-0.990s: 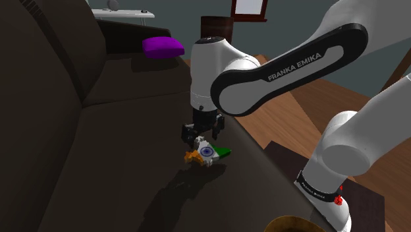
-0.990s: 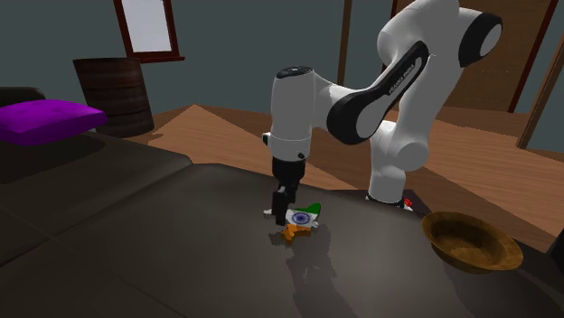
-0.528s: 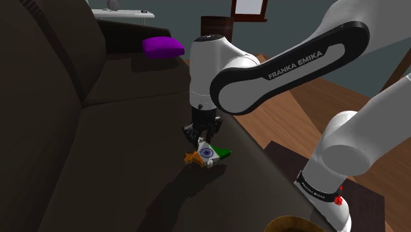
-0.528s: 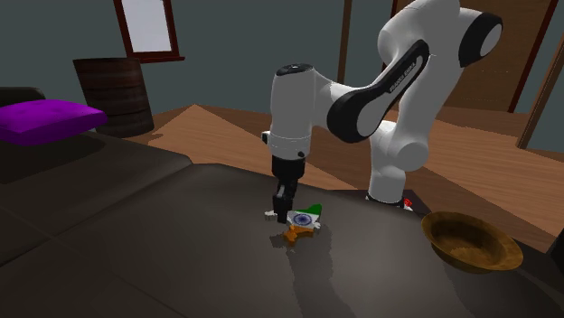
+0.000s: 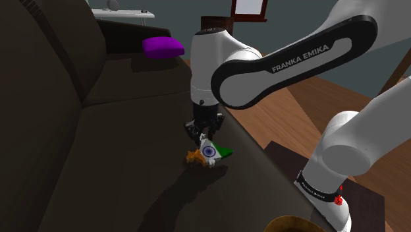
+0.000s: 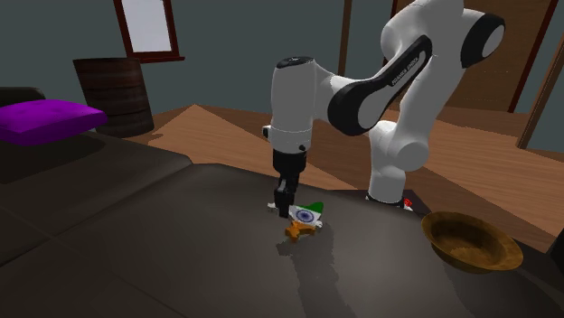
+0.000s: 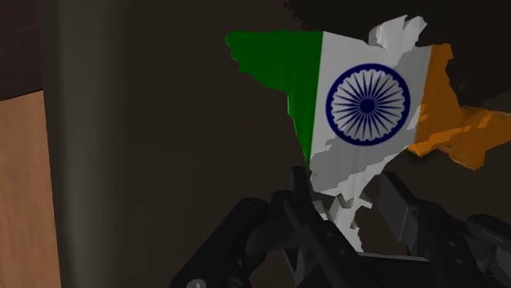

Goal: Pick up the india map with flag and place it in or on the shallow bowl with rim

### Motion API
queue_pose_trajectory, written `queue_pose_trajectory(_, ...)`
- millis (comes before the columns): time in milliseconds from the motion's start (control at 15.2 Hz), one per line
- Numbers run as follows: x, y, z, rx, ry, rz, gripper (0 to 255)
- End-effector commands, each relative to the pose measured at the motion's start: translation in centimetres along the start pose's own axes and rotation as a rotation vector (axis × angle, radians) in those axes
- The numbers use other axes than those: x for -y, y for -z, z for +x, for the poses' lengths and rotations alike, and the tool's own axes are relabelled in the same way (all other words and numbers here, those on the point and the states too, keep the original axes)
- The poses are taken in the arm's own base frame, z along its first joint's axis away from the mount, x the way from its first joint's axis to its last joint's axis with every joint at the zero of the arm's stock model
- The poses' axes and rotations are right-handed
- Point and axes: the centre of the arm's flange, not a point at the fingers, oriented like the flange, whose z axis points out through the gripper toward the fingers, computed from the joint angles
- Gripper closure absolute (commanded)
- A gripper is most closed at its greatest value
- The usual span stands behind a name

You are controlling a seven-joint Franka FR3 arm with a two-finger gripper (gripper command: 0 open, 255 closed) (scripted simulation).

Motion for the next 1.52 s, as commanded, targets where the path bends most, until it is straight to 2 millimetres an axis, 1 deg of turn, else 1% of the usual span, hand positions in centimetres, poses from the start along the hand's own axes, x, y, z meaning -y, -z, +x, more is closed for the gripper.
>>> queue_pose_trajectory(0,0.0,1.0,0.0,0.001,0.0,-0.001,255)
queue_pose_trajectory(1188,-0.1,10.4,0.4,0.001,0.0,-0.001,255)
queue_pose_trajectory(1452,0.0,10.8,-4.8,0.001,0.0,-0.001,255)
